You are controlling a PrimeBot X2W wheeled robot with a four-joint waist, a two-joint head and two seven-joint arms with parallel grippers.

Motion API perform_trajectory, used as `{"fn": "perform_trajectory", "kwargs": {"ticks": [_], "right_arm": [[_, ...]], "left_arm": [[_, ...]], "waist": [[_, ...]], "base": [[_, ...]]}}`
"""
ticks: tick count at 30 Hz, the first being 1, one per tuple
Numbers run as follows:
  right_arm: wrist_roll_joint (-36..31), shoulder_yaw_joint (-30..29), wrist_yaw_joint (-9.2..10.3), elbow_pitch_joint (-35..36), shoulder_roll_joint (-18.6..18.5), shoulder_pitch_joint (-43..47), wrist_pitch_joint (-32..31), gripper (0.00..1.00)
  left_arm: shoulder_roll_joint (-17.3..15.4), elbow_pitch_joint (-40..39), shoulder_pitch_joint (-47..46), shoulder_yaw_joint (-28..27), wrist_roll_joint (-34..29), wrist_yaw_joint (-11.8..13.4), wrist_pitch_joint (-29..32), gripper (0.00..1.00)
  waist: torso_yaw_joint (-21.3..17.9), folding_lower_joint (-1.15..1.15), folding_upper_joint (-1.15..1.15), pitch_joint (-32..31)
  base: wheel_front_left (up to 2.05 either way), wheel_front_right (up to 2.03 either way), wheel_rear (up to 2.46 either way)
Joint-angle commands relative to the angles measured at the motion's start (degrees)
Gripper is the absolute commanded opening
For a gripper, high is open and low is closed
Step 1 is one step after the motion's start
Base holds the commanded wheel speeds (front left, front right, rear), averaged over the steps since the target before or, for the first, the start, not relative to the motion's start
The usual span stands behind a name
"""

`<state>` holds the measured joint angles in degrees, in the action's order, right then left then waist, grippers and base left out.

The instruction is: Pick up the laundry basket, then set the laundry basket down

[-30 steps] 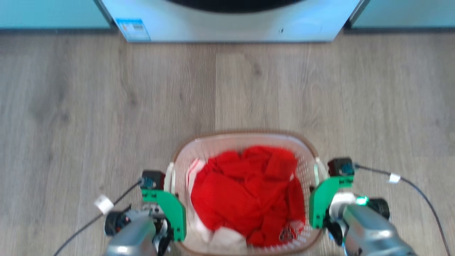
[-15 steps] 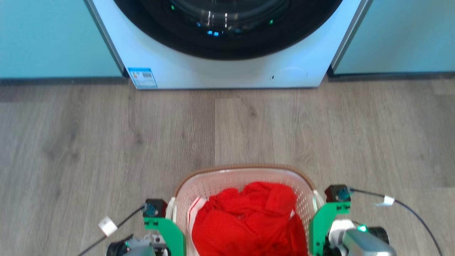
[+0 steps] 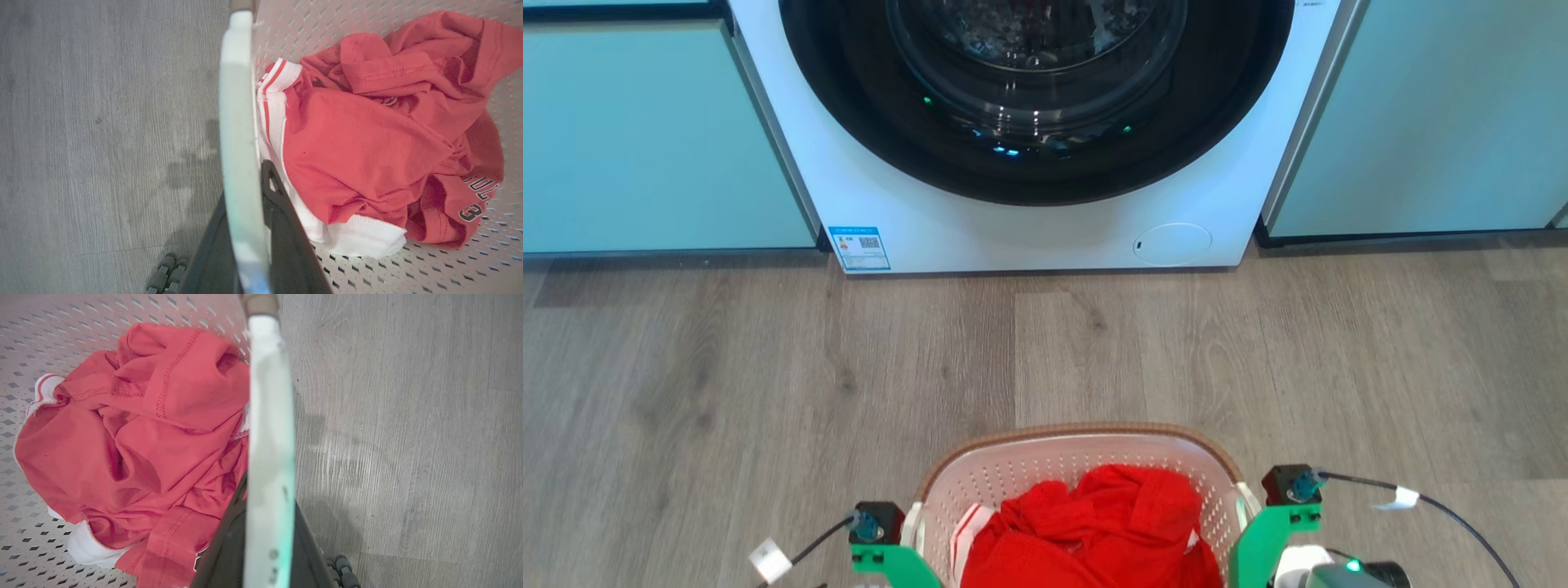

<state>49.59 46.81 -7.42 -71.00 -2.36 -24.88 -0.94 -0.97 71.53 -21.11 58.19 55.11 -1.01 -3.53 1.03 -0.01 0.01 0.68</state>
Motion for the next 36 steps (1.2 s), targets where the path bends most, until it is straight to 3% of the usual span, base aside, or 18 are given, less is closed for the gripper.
{"fn": "perform_trajectory", "kwargs": {"ticks": [1,36], "right_arm": [[0.43,1.17,-0.07,0.84,-0.52,-0.25,0.53,0.0],[7.77,8.96,-0.07,-0.04,-0.52,-1.27,2.32,0.0]], "left_arm": [[-1.9,0.51,-1.42,-0.85,0.28,0.22,-0.3,0.0],[-1.9,0.31,-1.87,2.16,2.71,1.2,-0.49,0.0]], "waist": [[-0.07,0.01,-0.01,-0.27],[-0.91,0.01,-0.01,-0.71]], "base": [[0.0,0.0,0.0],[0.0,0.0,0.0]]}}
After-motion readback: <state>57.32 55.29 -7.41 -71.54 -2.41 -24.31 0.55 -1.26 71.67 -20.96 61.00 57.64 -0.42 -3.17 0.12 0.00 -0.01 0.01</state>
